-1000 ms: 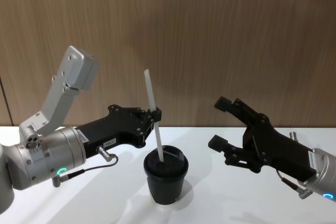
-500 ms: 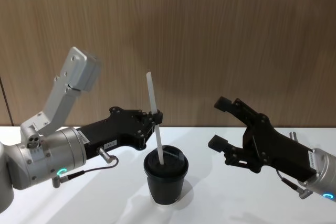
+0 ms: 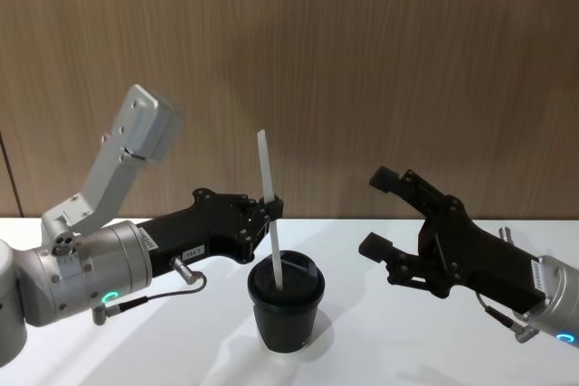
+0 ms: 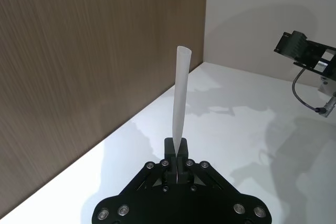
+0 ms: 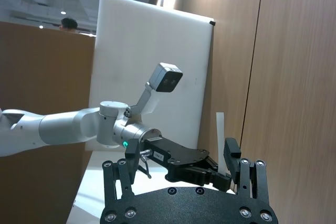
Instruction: Pick up the straw with one hand, pass it to the other hand, and insert it into the cup.
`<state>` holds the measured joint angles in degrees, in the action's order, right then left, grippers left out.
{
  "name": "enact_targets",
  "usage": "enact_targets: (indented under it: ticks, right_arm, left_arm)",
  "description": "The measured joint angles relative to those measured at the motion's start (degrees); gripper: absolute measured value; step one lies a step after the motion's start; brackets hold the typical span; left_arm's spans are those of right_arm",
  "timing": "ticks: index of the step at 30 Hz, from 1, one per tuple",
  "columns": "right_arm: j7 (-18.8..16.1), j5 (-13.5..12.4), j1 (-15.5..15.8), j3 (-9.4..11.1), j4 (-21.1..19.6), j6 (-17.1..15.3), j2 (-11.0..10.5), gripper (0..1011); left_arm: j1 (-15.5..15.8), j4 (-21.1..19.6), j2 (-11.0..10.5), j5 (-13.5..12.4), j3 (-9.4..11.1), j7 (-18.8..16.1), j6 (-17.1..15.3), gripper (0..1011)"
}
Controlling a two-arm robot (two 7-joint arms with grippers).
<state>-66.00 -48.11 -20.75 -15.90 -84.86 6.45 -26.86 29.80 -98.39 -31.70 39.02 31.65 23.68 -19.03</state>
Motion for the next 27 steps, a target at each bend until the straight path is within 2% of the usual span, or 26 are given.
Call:
enact_targets:
  ticks: [27]
  right_arm:
    - [0.0,0.0,0.0,0.0,0.0,0.0,0.0,1001]
  left_arm:
    - [0.0,2.3,1.4,-1.2,0.1,-0.5,-0.1,12]
